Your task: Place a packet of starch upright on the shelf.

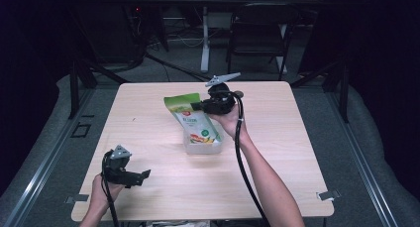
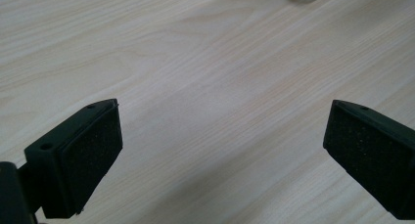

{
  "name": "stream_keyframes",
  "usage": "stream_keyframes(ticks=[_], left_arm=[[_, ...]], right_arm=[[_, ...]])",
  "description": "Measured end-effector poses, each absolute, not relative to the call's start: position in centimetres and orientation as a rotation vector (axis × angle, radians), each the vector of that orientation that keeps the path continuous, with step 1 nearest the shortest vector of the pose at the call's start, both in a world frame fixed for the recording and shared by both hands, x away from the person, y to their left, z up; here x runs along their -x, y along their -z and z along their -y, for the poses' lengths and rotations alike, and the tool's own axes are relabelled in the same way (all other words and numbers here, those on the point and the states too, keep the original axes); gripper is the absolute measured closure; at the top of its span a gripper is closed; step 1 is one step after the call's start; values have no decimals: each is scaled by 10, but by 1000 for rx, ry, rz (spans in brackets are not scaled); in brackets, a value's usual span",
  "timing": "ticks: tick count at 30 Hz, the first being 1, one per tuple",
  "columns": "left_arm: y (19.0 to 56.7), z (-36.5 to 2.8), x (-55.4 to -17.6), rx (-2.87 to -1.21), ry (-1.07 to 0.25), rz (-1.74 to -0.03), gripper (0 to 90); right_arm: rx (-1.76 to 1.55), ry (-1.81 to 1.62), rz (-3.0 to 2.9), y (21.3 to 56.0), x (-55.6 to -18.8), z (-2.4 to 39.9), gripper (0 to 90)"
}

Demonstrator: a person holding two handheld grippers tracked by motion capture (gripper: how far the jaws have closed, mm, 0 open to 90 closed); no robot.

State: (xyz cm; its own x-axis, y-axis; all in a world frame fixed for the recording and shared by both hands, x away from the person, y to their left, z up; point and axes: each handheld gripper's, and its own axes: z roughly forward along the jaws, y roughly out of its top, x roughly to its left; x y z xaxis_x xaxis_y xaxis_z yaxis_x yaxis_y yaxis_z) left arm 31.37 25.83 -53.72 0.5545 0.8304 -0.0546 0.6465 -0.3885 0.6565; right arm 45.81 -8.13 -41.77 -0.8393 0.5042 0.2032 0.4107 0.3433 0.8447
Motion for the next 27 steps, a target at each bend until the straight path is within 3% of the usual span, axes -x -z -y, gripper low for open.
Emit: stream_keyframes(ticks=[27], left_arm=[[537, -259, -313, -2158, -380, -1179, 12]], right_arm=[[-979, -1464, -2468, 432, -462, 120, 900]])
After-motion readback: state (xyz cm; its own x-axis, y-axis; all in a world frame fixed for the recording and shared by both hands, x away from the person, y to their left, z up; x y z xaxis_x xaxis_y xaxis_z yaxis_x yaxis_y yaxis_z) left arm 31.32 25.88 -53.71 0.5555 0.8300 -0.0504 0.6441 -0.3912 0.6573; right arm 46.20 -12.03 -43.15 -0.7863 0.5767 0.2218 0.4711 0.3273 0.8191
